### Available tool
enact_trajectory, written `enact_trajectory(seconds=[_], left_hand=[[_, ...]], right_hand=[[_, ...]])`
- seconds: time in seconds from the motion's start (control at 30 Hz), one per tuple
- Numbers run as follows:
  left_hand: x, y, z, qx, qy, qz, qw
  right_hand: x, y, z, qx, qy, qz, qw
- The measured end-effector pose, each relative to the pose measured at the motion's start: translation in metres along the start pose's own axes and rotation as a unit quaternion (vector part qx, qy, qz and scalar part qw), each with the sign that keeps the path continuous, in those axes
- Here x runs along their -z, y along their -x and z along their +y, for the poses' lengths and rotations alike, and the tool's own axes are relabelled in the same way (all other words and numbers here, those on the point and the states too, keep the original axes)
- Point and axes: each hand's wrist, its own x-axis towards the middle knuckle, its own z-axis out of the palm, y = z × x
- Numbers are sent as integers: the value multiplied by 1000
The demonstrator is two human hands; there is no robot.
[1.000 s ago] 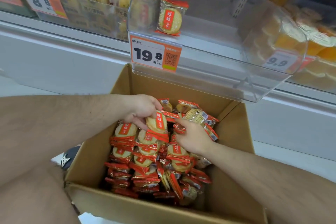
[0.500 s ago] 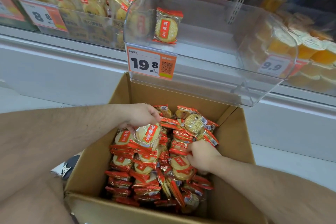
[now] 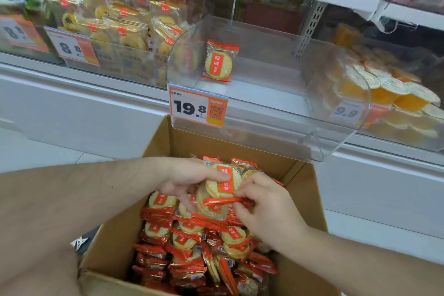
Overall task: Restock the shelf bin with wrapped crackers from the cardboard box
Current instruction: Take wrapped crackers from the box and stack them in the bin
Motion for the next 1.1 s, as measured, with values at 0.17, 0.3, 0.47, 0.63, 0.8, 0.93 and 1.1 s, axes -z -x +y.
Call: enact_trajectory(seconds=[0.17, 0.3, 0.47, 0.63, 0.8, 0.93, 1.1], left_hand=[[-3, 15, 12, -62, -39, -7, 997], [4, 34, 24, -136, -72, -22, 988], [12, 53, 45, -268, -120, 34, 955], [15, 59, 60, -312, -114, 77, 940], [24, 70, 68, -454, -70, 341, 820], [49, 64, 73, -432, -95, 541, 715], [63, 38, 70, -286, -18, 506, 814]], right_hand=[[12, -3, -11, -43, -52, -19, 998], [30, -19, -17, -287, -154, -29, 945], [55, -36, -26, -343, -463, -116, 809], [69, -56, -30, -311, -458, -101, 827], [105, -78, -38, -313, -497, -56, 807], [146, -125, -34, -317, -444, 31, 838], [131, -199, 0, -344, -312, 21, 885]])
